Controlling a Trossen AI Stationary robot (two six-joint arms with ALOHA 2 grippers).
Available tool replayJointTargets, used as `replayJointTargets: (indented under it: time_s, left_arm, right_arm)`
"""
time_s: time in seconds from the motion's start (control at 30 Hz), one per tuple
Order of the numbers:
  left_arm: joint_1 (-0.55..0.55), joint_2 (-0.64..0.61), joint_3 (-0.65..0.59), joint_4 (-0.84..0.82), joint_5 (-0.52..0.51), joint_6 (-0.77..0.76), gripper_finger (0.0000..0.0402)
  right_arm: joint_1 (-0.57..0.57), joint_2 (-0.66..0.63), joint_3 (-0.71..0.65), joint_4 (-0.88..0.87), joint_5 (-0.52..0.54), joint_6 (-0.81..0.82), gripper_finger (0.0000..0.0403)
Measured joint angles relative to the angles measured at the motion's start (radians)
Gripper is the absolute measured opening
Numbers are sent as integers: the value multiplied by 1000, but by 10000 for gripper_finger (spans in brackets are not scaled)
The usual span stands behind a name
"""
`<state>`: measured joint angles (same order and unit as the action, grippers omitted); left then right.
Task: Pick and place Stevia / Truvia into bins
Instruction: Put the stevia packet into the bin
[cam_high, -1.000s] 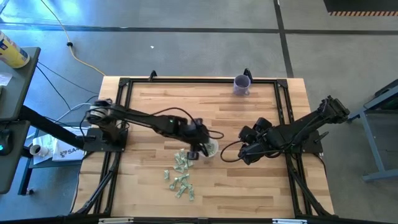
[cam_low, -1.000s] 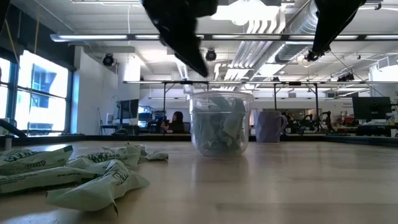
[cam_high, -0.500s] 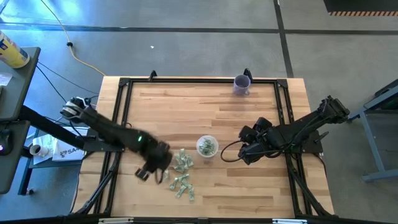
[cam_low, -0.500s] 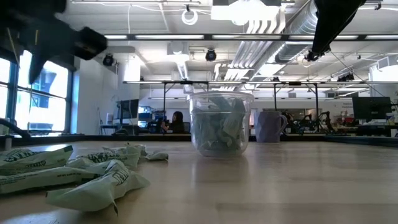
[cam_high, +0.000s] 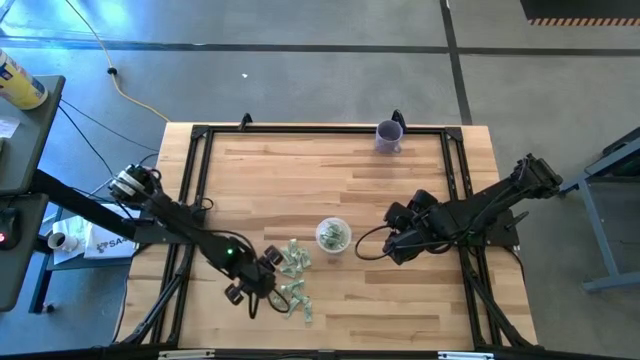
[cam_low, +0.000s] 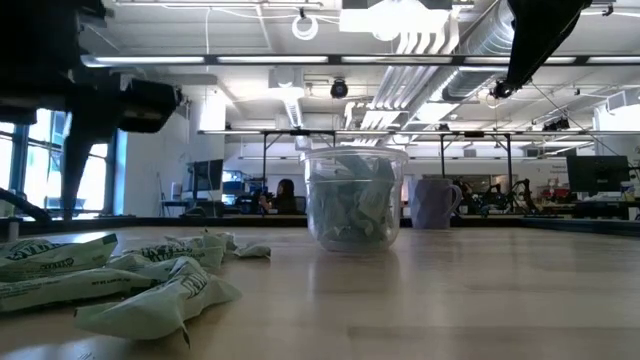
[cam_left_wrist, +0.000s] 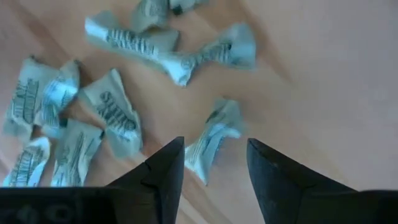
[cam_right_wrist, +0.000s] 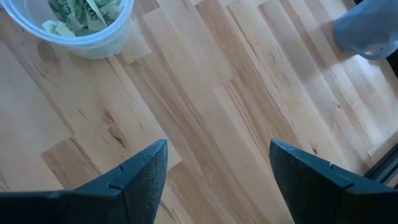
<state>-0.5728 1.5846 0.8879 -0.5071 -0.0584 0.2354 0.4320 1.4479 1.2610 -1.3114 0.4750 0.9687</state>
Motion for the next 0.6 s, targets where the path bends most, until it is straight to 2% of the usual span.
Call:
replayJointTargets:
  time_s: [0.13,0.23,0.37,0.53,0.6]
  left_arm:
    - [29,33,0,13,-11,4,205]
    - [61,63,2,23,31,4,186]
    - [91,98,5,1,106,2,132]
    - [135,115,10,-50,140,-89,36]
    - [171,106,7,-111,158,-138,28]
  right_arm:
    - [0,0,0,-2,-6,0,271]
    - [0,0,0,-5,-7,0,271]
    - [0,0,0,-15,-9,0,271]
    - [2,0,0,-32,-11,0,271]
    - [2,0,0,-43,-11,-1,271]
